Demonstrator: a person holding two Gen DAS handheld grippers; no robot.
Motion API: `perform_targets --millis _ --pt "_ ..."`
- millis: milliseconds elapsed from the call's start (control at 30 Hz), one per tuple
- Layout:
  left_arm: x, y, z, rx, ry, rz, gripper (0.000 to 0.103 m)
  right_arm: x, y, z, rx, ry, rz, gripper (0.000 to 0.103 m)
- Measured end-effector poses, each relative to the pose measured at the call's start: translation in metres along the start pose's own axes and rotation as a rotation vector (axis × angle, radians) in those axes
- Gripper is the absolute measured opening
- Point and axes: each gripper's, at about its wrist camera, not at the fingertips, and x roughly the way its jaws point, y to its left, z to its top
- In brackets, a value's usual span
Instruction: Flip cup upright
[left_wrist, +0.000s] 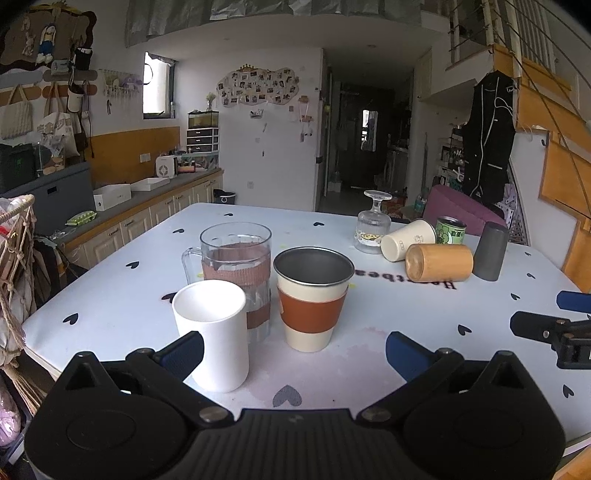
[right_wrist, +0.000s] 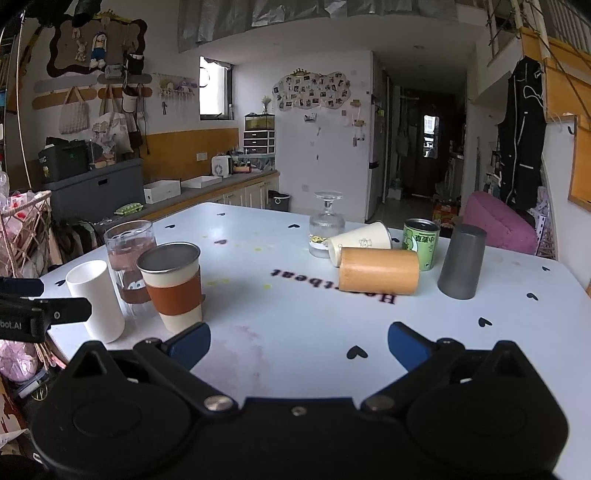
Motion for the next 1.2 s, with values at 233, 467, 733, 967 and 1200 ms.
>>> perform_targets --millis 233,467,733,967,1200 --pt "-0.0005 -0.0001 0.0001 0.000 0.001 0.000 0.103 0.0013 0.0003 -0.0003 -0.001 0.007 -0.003 0.103" --pt "0.0007 0.0004 0.0000 -0.004 0.004 -0.002 0.103 0.0013 0.0004 -0.0004 -0.001 0.008 -0.003 0.103" --pt "0.0016 -0.0004 -0.0012 -0.002 0.009 -0.008 0.103 0.0021 0.0004 -0.0009 0.003 0.007 -0.006 0.103" --pt "0.0030 -0.0003 -0.0015 -0.001 0.011 -0.010 0.103 0.0023 -0.0003 -0.0011 0.006 0.008 -0.006 0.103" --pt "0.0037 -0.0001 -0.0015 0.000 0.010 -0.010 0.103 0.0025 -0.0004 -0.0009 0.006 0.008 -0.006 0.103"
